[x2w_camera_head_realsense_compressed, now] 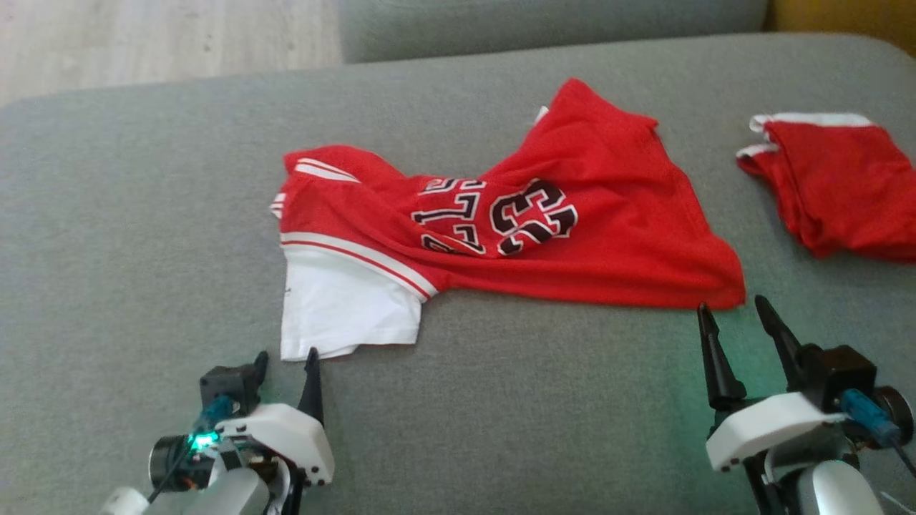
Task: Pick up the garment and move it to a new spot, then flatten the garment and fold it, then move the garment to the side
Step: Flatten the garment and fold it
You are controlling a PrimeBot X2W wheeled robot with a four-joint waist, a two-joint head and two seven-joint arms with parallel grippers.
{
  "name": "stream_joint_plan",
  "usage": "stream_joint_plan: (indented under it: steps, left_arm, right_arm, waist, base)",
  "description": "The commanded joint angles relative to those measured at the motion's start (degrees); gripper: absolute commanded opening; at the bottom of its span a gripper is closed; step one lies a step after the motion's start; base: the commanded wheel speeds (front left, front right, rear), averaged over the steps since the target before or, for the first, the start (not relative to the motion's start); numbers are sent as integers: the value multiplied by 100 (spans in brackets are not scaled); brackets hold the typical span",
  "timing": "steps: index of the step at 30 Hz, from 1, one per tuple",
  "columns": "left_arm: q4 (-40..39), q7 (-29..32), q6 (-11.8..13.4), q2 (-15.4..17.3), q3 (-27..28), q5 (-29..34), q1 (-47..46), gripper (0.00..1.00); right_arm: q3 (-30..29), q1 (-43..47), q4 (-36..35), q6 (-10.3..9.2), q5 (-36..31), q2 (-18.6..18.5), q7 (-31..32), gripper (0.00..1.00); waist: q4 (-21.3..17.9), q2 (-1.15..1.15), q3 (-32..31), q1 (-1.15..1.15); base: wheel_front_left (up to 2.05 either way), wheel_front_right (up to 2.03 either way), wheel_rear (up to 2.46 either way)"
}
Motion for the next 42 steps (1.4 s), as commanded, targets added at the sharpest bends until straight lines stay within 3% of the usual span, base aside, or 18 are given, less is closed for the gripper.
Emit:
stream_joint_plan:
  steps: [1,6,8,9,12,13,25,26,29,32,33,42]
  left_arm:
    - [16,-33,10,22,260,-47,-353,100]
    - [265,23,-149,-77,203,-99,-504,100]
    - [323,53,-174,-113,166,-98,-544,90]
    - [350,80,-182,-130,145,-97,-561,60]
    - [362,51,-194,-170,120,-82,-619,5]
    - [345,3,-187,-176,125,-69,-639,0]
    - [-197,-448,-25,-21,255,37,-614,0]
    - [-261,-463,-8,-1,258,44,-593,0]
    - [-460,-518,36,50,266,64,-531,0]
    - [-643,-590,93,92,281,81,-447,0]
    - [-702,-608,106,106,287,84,-422,0]
    - [-1580,-701,259,372,330,236,-362,0]
  right_arm:
    - [103,-256,-169,-4,-57,-36,-50,100]
    - [-17,-324,-58,-4,-56,-36,-69,100]
    - [-92,-353,29,-4,-43,-36,-22,100]
    - [-129,-383,81,-4,-50,-36,7,100]
    - [-288,-565,267,-4,-88,-36,79,100]
    - [-345,-649,339,-4,-97,-36,98,100]
    - [-919,-1515,1856,-4,-272,-36,446,100]
    - [-910,-1564,2001,-4,-270,-36,501,96]
    - [-844,-1670,2332,-4,-80,-36,581,35]
    - [-765,-1723,2502,-4,149,-36,533,5]
    - [-731,-1729,2532,-4,222,-36,498,0]
    - [-505,-1821,2013,-4,704,-36,11,0]
  waist:
    - [-169,0,209,-1]
    - [-201,0,339,-1]
    - [-196,0,362,-1]
    - [-191,0,372,-1]
    - [-161,0,408,-1]
    - [-146,0,418,-1]
    - [155,0,541,-1]
    - [180,0,547,-1]
    - [241,0,537,-1]
    - [278,0,465,-1]
    - [286,0,435,-1]
    - [330,0,-97,-1]
  base:
    - [0,0,0]
    - [0,0,0]
    - [0,0,0]
    - [0,0,0]
    - [0,0,0]
    - [0,0,0]
    - [0,0,0]
    - [0,0,0]
    - [0,0,0]
    - [0,0,0]
    - [0,0,0]
    - [0,0,0]
